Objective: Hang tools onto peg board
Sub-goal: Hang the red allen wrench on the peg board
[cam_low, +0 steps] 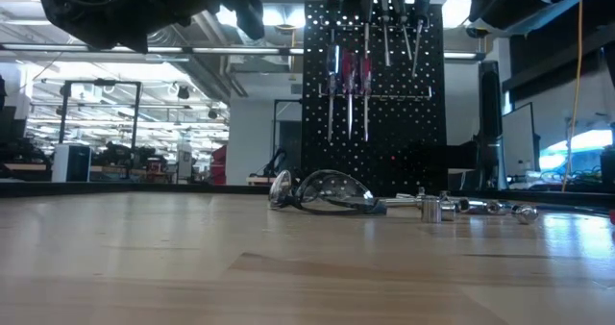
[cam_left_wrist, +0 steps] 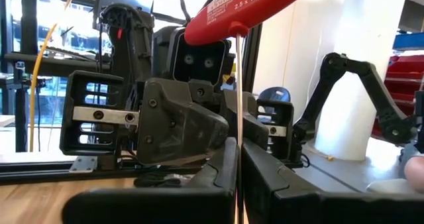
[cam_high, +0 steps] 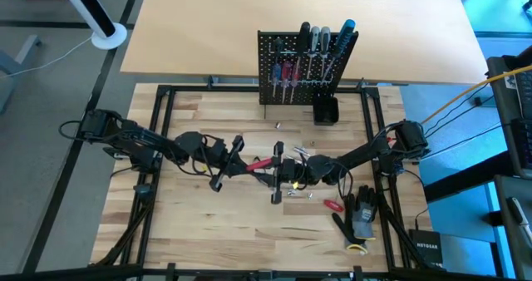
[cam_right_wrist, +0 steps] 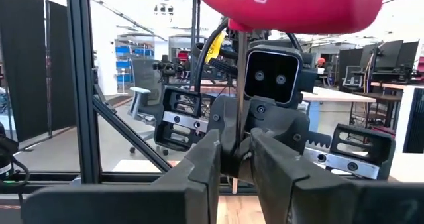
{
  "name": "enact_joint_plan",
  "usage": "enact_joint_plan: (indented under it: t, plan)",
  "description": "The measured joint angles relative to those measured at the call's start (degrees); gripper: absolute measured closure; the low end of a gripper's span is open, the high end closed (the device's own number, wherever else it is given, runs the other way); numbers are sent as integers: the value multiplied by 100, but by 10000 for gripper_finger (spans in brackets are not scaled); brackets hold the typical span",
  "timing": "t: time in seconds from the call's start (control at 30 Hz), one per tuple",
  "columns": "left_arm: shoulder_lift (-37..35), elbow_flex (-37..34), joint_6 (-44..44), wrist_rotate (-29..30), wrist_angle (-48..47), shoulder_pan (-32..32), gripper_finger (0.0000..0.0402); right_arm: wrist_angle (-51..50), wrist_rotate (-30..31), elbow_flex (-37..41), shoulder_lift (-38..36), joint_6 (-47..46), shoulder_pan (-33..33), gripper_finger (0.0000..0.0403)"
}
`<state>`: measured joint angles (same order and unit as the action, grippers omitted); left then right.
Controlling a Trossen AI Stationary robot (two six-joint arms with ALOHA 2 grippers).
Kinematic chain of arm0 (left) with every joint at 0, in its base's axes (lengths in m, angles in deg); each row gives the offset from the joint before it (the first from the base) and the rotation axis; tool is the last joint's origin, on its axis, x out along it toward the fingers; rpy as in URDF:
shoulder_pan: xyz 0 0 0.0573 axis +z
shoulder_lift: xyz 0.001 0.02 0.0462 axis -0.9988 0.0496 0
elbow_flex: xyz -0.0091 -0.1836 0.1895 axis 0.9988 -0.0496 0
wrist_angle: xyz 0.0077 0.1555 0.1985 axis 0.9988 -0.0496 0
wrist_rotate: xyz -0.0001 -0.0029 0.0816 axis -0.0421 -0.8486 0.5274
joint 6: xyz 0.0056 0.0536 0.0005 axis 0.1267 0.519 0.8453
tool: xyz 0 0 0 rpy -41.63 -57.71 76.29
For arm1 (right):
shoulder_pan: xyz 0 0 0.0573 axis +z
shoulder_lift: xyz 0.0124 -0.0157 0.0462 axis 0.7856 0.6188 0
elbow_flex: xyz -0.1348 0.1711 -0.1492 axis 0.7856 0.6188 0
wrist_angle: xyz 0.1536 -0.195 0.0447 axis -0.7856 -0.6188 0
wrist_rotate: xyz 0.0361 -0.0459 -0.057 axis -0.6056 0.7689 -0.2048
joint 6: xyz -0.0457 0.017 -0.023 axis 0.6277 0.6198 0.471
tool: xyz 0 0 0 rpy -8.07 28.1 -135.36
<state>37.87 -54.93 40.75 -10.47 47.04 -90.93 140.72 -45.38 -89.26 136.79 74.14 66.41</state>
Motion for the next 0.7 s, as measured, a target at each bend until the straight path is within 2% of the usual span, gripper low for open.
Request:
enact_joint_plan:
  t: [0.2,0.33,0.53,0.7]
  plan:
    - [27,-9,-17,-24,-107,0,401,42,16,-16,-52,0,-9,290]
    - [22,-9,-20,-33,-66,0,401,-102,16,-17,-79,8,-9,287]
    - [22,-9,-65,-45,48,0,401,-167,-45,-17,-83,53,-9,306]
    - [22,-9,-82,-48,58,0,401,-175,-193,-17,-92,87,-9,343]
